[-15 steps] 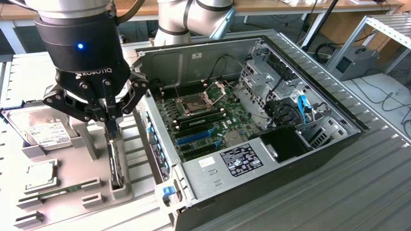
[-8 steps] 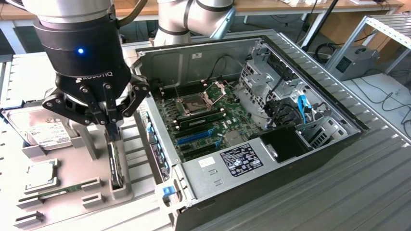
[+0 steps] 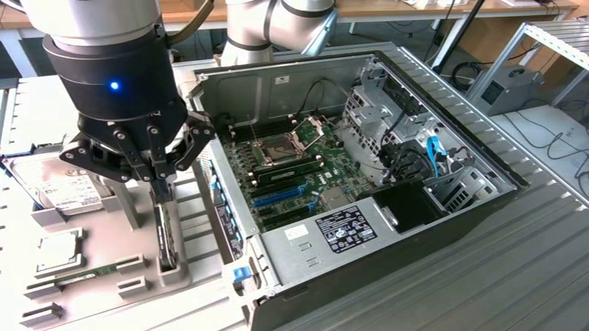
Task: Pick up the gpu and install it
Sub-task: 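Reach for the gpu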
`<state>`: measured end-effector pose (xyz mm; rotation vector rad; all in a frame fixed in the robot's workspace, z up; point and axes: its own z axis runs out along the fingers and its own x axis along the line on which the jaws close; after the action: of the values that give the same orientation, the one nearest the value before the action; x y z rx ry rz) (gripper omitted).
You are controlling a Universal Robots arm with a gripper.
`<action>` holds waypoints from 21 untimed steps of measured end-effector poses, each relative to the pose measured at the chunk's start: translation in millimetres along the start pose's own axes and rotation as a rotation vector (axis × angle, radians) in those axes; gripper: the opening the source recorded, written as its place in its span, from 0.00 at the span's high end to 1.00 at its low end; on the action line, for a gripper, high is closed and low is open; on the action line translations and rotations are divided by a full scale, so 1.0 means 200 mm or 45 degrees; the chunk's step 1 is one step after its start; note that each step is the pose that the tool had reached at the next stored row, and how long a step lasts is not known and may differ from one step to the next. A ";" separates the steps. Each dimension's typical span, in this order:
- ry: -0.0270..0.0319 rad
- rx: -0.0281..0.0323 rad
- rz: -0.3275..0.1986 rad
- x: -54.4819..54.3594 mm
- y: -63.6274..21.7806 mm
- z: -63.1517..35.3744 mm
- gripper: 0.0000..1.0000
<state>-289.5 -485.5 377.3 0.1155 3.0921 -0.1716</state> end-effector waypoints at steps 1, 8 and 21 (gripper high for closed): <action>0.0001 -0.0027 0.000 0.00 -0.001 0.000 0.89; 0.0002 -0.0026 0.000 0.00 -0.001 0.000 0.89; 0.0063 -0.0806 0.003 0.00 -0.028 0.003 0.89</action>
<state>-289.5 -491.2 377.4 0.1176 3.0984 -0.0733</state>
